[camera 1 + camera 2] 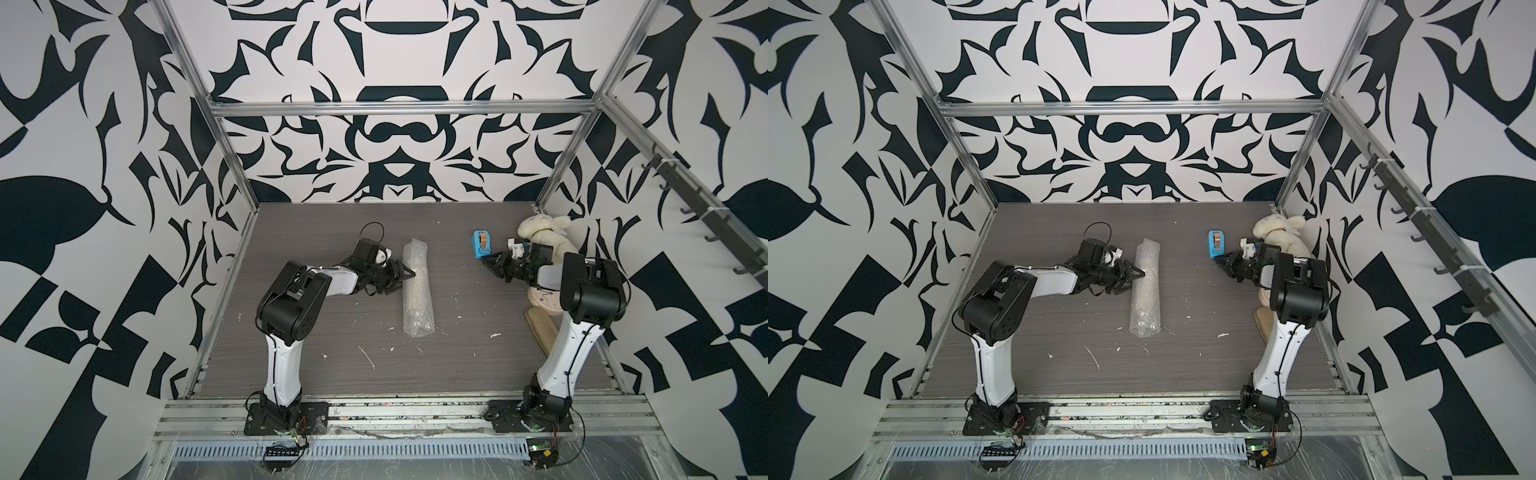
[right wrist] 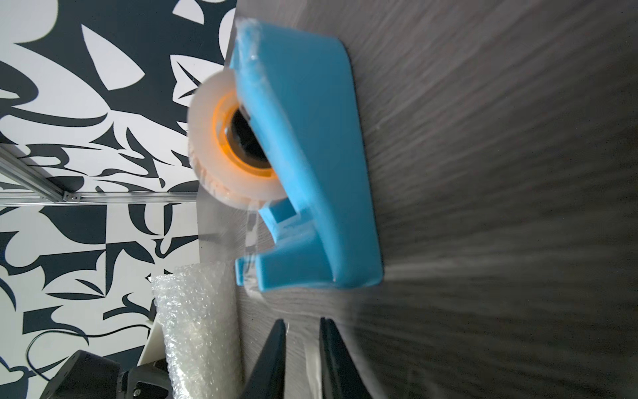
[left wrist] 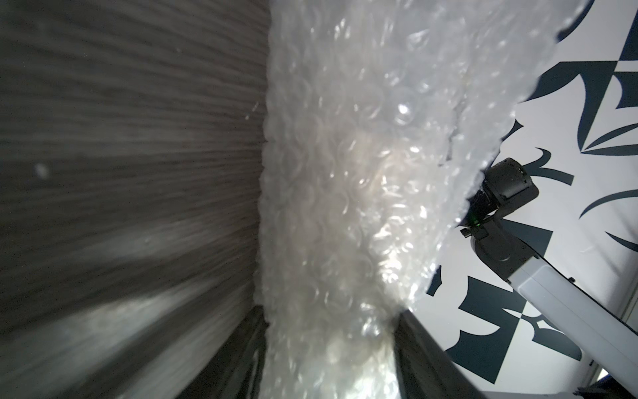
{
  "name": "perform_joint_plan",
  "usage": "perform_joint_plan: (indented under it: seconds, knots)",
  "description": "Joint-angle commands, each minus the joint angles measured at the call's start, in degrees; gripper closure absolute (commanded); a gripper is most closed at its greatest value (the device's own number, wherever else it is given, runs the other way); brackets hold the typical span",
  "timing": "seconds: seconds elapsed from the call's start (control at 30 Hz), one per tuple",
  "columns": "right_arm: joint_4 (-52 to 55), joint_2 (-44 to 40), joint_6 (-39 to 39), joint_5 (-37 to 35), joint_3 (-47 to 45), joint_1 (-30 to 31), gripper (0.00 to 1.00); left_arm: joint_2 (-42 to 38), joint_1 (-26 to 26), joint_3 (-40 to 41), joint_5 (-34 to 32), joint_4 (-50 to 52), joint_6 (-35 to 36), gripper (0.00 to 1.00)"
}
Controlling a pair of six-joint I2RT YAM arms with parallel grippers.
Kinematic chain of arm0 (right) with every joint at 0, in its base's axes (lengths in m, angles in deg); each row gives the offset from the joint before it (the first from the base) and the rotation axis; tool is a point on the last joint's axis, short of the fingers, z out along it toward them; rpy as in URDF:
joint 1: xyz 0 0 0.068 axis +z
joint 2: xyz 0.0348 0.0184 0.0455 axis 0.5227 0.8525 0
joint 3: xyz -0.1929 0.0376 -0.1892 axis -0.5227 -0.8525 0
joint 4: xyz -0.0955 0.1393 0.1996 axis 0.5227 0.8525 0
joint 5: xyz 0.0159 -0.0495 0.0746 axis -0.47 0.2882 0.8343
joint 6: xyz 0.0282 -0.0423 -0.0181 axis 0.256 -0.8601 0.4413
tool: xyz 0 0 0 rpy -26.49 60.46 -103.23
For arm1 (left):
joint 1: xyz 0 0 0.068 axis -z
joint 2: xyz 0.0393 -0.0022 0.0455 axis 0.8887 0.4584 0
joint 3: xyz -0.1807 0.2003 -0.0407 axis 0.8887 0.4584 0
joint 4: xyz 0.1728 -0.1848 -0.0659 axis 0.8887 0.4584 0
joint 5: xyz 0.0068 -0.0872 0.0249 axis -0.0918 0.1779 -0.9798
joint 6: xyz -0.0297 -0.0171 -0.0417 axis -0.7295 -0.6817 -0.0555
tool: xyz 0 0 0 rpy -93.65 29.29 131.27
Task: Wrap vases in bubble wrap
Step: Tear off the tape using the Tape Cutter.
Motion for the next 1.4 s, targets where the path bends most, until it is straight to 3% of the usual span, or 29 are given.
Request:
perform_joint_plan:
  seconds: [0.0, 0.43, 1.0, 1.37]
  knots:
    - [-2.65, -2.06, 0.59, 1.8, 0.49, 0.24, 0.82, 1.98, -0.15, 1.46, -3.83, 7.47, 0.63, 0.4]
    - [-0.28, -4.83, 0.0, 1.51, -0.74, 0.16, 1.0, 1.36, -0.08, 2.12, -3.93, 7.14, 0.55, 0.4]
    - [18.11, -13.04, -8.34, 1.37, -0.16, 0.15, 1.0, 0.39, -0.1, 3.2, -3.84, 6.22, 0.64, 0.4]
    - [20.7, -7.93, -9.96, -0.69, -0.38, 0.17, 1.0, 0.33, -0.12, 3.32, -3.76, 5.78, 0.46, 0.4]
